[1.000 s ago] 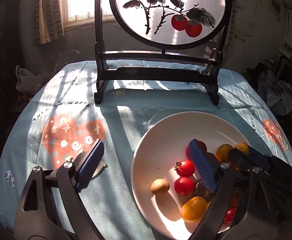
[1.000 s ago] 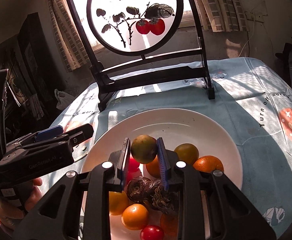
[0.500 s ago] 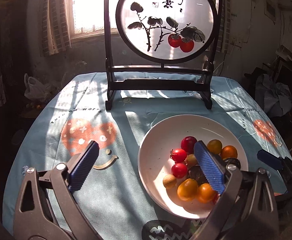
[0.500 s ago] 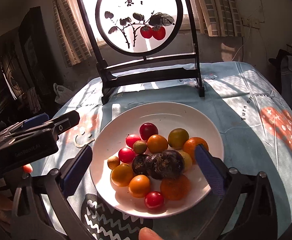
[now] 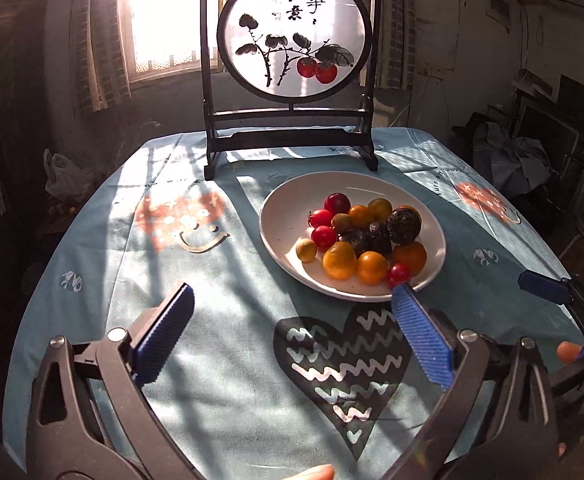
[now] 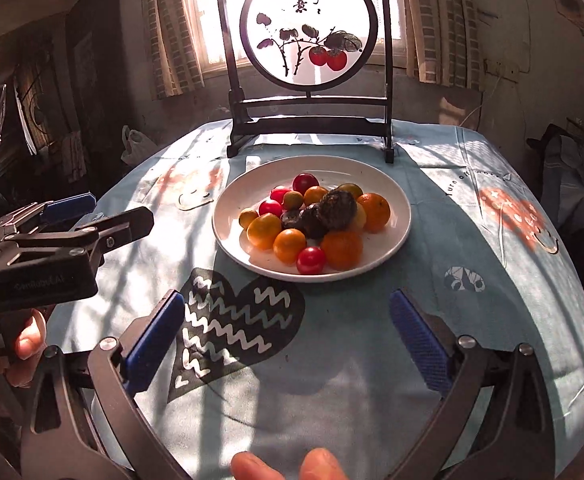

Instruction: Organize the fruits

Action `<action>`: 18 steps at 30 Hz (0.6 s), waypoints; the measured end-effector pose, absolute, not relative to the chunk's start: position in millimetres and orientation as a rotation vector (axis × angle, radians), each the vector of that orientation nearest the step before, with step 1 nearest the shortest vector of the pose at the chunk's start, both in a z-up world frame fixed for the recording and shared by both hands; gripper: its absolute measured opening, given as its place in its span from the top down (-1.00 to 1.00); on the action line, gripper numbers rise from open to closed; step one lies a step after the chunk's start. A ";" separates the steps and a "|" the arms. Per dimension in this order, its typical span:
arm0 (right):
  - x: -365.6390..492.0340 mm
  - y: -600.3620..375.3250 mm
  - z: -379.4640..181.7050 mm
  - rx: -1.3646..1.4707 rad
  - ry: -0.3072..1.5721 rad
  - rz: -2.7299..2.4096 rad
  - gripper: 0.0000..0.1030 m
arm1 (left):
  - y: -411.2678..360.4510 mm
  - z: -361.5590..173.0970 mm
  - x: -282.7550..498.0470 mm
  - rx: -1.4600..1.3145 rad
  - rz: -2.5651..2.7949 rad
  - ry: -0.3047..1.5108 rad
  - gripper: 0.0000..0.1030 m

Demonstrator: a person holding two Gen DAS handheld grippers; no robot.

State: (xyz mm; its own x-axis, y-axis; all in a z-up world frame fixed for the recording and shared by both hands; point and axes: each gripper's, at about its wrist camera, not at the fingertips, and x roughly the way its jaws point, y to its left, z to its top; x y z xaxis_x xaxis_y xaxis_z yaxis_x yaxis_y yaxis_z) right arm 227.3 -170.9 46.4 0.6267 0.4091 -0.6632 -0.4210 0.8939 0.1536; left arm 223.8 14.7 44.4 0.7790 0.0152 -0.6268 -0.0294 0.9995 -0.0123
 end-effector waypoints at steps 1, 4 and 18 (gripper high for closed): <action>218.7 -173.6 44.7 -0.023 0.744 0.475 -0.97 | 14.7 39.0 213.9 -0.019 0.015 0.679 -0.96; 200.1 -181.6 35.1 -0.039 0.693 0.485 -0.97 | 15.3 22.6 192.8 -0.014 -0.017 0.677 -0.96; 198.8 -186.4 12.9 -0.043 0.715 0.466 -0.97 | 10.0 -11.4 191.4 0.025 -0.028 0.717 -0.96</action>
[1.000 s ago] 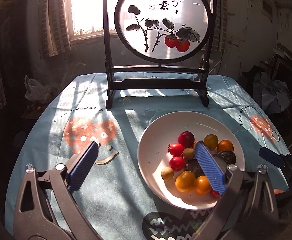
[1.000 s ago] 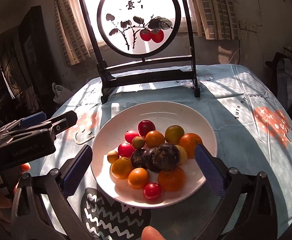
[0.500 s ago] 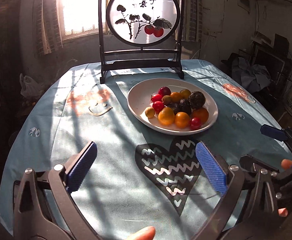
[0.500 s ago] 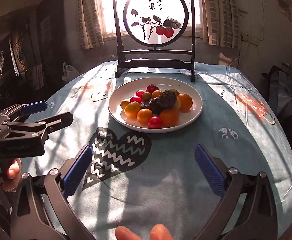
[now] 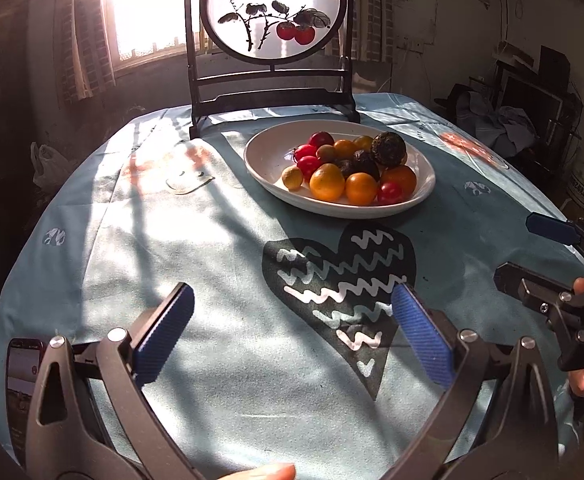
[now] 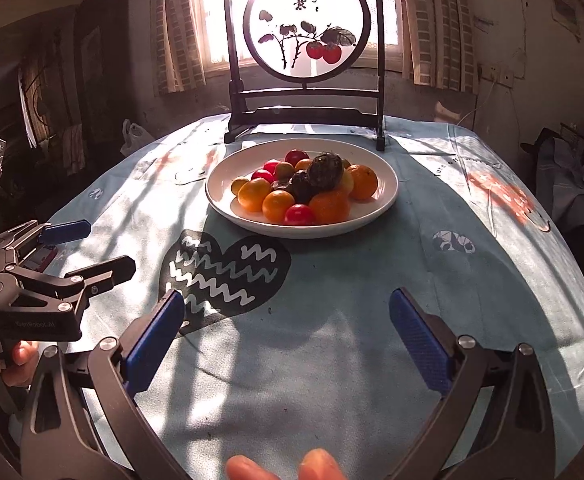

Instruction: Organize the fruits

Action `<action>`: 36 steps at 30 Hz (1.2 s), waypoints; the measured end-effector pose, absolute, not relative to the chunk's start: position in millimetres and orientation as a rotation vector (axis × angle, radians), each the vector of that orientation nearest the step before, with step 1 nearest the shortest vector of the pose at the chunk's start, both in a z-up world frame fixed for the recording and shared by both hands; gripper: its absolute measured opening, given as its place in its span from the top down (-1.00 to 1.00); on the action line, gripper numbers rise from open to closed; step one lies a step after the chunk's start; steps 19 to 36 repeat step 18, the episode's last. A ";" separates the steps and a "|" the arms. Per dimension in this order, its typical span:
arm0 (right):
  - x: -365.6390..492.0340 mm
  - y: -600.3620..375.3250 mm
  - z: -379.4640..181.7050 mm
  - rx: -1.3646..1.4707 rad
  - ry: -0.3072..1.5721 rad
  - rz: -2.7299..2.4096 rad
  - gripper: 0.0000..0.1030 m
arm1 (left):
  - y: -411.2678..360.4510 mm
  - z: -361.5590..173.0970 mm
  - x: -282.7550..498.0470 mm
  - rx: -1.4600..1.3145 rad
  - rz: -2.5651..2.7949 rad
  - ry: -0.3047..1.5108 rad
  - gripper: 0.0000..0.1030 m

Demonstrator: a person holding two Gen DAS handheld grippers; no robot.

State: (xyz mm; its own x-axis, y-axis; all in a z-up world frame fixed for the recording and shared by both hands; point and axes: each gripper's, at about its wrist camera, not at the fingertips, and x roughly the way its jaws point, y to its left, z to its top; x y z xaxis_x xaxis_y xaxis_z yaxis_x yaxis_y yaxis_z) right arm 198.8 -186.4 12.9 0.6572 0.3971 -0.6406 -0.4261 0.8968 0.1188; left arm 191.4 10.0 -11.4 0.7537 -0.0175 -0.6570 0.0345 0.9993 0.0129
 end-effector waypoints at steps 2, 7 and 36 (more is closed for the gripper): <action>197.0 -186.8 14.1 -0.046 0.705 0.464 -0.97 | 7.7 -12.6 190.5 0.032 -0.035 0.720 -0.96; 196.4 -188.0 15.4 -0.042 0.701 0.462 -0.97 | 5.7 -12.0 187.8 0.050 -0.031 0.703 -0.96; 196.3 -188.9 12.7 -0.035 0.708 0.453 -0.97 | 3.7 -10.4 185.5 0.067 0.001 0.678 -0.96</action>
